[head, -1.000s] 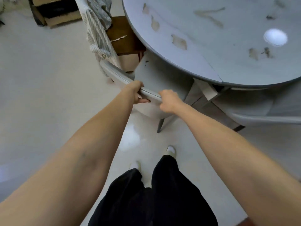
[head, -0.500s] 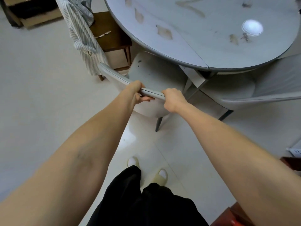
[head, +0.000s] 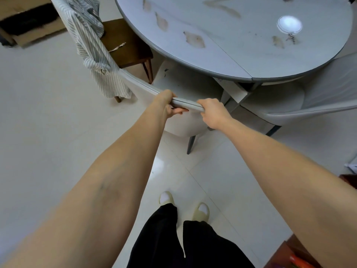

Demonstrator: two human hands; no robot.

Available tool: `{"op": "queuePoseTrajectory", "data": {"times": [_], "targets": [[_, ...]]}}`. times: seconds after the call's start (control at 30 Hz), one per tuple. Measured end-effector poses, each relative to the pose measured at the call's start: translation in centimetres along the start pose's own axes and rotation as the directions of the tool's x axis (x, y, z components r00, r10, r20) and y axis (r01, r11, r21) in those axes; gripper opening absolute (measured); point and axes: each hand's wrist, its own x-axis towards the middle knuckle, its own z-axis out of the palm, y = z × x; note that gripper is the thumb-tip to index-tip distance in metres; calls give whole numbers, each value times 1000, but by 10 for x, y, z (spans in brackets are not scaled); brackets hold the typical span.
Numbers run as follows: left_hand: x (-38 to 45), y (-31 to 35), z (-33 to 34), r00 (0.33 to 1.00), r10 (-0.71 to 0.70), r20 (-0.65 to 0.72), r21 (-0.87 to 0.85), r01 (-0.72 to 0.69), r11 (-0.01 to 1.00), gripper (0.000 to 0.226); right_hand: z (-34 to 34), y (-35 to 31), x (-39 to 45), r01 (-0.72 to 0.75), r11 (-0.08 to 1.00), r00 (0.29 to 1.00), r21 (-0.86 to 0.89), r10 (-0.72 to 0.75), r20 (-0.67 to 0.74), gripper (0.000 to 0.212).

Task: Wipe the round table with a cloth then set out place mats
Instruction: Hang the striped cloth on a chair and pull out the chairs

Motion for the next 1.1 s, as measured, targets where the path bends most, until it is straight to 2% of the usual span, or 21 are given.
{"op": "queuePoseTrajectory", "data": {"times": [0.2, 0.37, 0.5, 0.7, 0.9, 1.1], "targets": [[0, -12, 8, 997, -19, 80, -77, 26, 997, 17, -7, 12, -5, -1, 991, 999, -133, 7, 49, 26], [1, -19, 11, 990, -7, 141, -86, 19, 996, 31, -13, 18, -4, -125, 977, 991, -175, 130, 13, 23], [10, -14, -4, 994, -24, 109, -109, 36, 993, 40, -13, -1, -5, -76, 979, 995, -188, 87, 52, 29], [41, 7, -9, 999, -43, -3, 4, 43, 999, 57, -15, -6, 9, -40, 981, 996, -191, 53, 65, 32], [66, 22, -14, 996, 15, -89, 63, -9, 998, 54, -9, -6, 30, -3, 981, 999, -195, 9, 31, 24], [80, 42, -18, 994, 49, -93, 73, -43, 996, 54, -14, -11, 49, 12, 988, 1000, -156, -11, 6, 22]]}}
